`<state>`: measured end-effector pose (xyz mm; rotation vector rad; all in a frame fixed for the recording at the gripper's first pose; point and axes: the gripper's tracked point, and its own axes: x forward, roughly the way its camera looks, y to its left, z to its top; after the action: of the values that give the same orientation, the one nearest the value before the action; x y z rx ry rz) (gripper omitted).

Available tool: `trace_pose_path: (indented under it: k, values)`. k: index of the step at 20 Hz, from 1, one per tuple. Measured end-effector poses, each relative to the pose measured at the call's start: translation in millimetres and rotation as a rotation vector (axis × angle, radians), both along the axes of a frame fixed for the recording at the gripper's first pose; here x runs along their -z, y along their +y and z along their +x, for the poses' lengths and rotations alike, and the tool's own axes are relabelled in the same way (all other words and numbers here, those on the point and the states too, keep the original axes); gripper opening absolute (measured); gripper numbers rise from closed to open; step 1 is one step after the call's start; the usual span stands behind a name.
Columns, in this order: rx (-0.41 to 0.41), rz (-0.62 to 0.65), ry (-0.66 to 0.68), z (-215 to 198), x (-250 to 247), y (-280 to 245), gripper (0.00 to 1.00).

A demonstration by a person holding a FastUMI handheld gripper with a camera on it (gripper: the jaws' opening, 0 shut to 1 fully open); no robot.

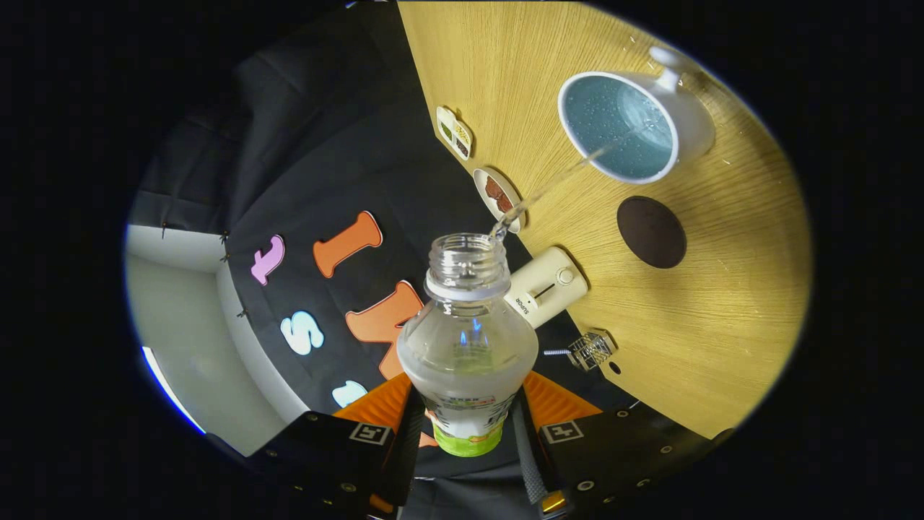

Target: Take the bottle from table, then pour the juice into the cup, finally place the bottle on the coaster

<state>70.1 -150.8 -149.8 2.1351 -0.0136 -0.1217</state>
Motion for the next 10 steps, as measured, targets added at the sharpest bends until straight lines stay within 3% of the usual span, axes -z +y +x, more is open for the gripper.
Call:
trace_pose_path:
  k: [10]
  values:
    - [0.011, 0.033, -0.016, 0.5, -5.8, -2.6, 0.61]
